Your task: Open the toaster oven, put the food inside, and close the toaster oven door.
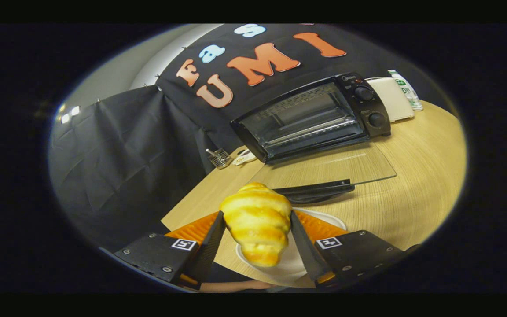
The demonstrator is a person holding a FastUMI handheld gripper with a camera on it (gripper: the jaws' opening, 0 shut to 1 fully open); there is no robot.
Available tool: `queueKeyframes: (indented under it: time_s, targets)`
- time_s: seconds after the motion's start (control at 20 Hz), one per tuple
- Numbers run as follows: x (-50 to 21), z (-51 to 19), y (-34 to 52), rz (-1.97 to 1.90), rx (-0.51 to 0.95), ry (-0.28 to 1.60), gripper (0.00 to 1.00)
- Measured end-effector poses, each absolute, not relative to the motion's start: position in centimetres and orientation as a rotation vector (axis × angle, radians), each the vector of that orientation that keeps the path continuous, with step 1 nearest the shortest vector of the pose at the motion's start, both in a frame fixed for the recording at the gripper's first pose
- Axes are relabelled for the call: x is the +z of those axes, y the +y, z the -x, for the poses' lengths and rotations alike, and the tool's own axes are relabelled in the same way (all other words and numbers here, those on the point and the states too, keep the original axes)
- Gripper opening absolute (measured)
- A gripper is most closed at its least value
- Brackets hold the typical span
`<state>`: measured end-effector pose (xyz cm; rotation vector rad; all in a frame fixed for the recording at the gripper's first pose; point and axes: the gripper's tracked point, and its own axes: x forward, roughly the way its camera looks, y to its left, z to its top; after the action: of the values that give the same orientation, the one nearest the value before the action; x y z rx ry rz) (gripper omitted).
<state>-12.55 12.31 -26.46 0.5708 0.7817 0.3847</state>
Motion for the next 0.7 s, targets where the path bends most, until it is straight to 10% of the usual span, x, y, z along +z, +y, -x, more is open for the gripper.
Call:
queueKeyframes:
  time_s: [0.7]
  targets:
    - [-25.6,0.4,9.1,-0.781,0.197,0.676,0.83]
